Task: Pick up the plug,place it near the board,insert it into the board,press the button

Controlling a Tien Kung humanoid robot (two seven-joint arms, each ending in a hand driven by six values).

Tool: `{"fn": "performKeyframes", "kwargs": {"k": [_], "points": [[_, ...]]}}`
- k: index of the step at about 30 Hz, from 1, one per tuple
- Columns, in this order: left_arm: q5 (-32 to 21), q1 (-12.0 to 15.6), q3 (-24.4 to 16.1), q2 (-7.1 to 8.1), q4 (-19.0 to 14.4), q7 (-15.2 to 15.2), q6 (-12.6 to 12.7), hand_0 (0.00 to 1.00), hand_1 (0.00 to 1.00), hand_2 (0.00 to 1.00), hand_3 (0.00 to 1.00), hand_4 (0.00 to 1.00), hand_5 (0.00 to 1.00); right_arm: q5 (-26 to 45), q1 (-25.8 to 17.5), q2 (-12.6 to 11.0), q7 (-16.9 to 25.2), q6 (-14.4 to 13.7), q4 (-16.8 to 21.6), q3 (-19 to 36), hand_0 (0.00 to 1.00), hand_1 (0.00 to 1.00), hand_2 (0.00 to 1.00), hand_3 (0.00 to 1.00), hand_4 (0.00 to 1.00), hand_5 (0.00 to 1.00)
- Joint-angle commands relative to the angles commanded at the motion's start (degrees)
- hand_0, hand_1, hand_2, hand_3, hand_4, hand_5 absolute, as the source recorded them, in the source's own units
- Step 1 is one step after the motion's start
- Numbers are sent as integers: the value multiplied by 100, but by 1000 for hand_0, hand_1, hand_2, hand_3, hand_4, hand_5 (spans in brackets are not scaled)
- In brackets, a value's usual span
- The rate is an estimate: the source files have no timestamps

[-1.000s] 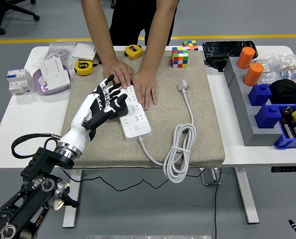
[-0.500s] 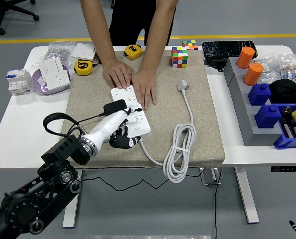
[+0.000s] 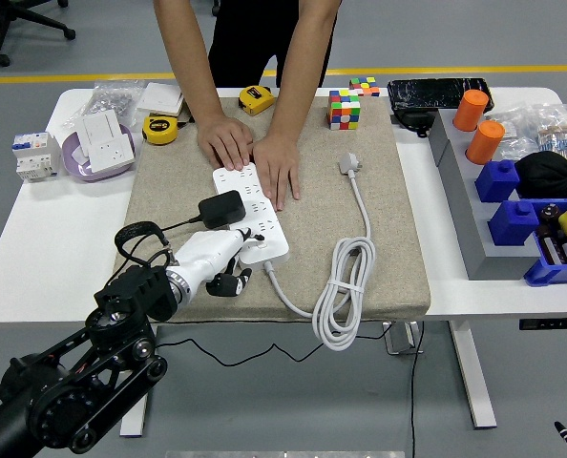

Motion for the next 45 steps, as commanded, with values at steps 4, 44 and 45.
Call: {"fn": "performKeyframes", "kwargs": {"k": [4,44,45], "points": [[25,-6,-11,-9,21,22,-23,116,33,163,807,515,2,13,3,5,5,1,0,-12,881,869,830,849,998,998],[-187,510,-855,-96,-1037,-513,510,114,36,166,770,502,2,-1,-12,0,10,6,0,-4,880,869,828,849,998,998],[-366,608,-1002,-132,-1159,-700,705,114,36,166,770,502,2,-3,-17,2,9,6,0,-3,880,869,828,849,998,998]]}}
